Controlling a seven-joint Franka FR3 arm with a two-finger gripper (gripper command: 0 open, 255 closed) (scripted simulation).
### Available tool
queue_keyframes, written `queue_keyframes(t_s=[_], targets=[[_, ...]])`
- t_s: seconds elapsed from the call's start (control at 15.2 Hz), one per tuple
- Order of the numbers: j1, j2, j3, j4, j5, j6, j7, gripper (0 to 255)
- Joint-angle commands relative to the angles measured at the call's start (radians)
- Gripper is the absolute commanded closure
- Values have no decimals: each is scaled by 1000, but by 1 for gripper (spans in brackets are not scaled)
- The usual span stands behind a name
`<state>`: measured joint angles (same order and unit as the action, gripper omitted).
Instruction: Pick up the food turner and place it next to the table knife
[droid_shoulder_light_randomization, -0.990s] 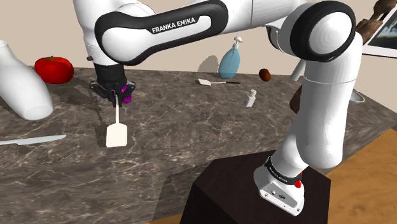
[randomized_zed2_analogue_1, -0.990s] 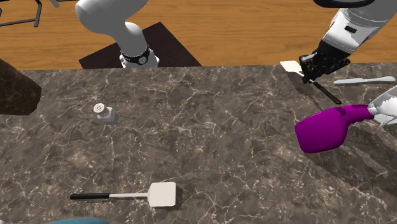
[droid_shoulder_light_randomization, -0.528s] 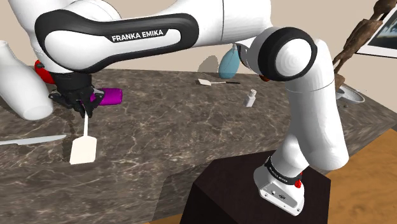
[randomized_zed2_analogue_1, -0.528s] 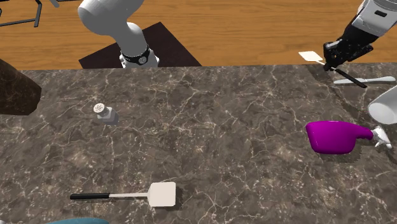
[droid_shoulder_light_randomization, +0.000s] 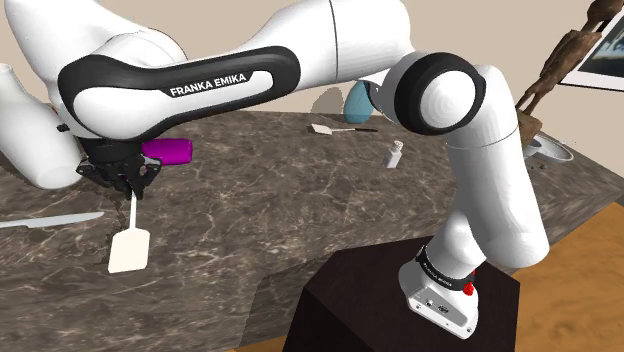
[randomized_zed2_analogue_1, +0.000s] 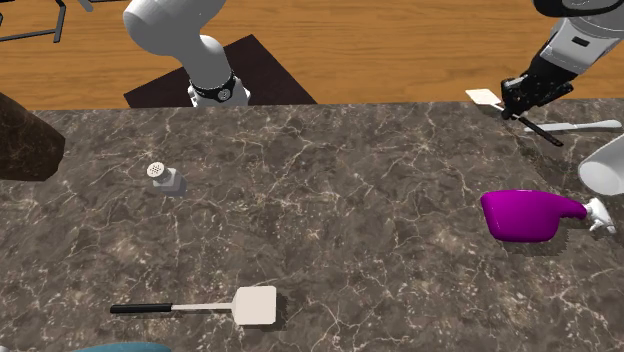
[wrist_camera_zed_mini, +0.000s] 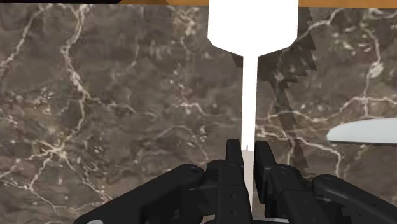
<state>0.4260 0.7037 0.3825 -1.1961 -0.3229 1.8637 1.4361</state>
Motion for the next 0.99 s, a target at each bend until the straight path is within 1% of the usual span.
queue_keyframes(t_s=[0.0,0.33,0.86,0.92], targets=[[-3,7,-2,-17,-3,24,2,255],[-6,24,-7,-57,-11,78,12,255],[-6,24,-7,-57,-11,78,12,255],[-6,24,-7,-57,-11,78,12,0]])
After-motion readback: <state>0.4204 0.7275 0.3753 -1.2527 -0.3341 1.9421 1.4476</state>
